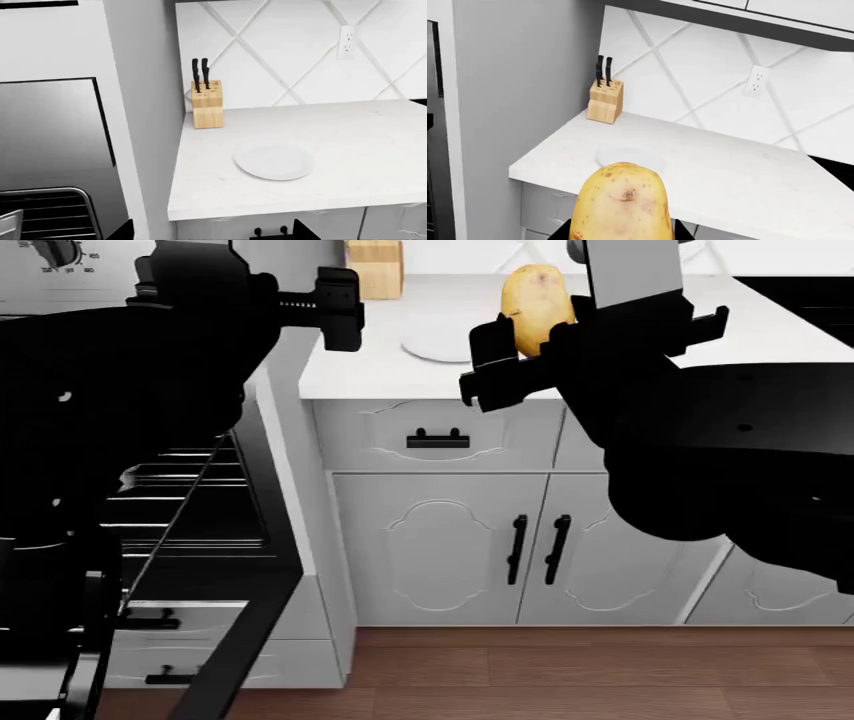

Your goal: Place the potato on the top rack of the oven.

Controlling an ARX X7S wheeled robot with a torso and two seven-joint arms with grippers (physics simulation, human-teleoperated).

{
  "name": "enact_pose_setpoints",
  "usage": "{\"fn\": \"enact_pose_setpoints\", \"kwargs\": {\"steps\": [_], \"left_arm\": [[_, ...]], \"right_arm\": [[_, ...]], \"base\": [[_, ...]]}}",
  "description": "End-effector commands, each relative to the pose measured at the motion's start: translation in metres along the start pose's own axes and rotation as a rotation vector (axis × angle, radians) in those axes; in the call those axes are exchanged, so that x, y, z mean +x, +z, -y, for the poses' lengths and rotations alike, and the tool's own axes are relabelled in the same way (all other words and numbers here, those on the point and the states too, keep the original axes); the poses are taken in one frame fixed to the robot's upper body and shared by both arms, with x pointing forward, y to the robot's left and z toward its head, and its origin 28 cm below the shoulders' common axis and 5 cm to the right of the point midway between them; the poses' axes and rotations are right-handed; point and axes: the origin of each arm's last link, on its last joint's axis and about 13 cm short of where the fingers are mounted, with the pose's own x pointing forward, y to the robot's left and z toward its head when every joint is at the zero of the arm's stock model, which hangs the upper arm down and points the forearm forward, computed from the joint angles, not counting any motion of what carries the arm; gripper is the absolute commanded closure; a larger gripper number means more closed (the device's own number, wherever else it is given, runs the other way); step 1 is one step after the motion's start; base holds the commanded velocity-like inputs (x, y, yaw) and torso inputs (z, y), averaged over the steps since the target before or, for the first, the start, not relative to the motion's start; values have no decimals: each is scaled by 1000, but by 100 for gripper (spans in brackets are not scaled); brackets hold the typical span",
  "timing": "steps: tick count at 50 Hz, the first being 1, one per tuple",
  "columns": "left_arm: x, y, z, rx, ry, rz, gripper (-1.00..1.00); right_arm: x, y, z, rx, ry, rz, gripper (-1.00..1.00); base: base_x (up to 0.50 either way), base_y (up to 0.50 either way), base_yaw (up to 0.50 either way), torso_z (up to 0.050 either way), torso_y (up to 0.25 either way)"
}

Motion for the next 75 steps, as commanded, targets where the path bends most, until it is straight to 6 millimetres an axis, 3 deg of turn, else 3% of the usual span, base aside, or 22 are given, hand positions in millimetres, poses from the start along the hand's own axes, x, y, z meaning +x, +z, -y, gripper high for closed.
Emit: {"fn": "enact_pose_setpoints", "kwargs": {"steps": [1, 25, 75], "left_arm": [[-1, 1, 0, 0, 1, 2, -100], [-3, 3, -4, -4, 1, 10, -100], [0, 0, -6, -7, 7, 4, -100]], "right_arm": [[-1, 0, 0, -13, 1, 6, 100], [0, 15, -4, -56, 4, 9, 100], [7, 7, -7, -57, 20, -14, 100]], "base": [[0, 395, 0, 0, 0], [0, 378, 0, 0, 0], [0, 325, 0, 0, 0]]}}
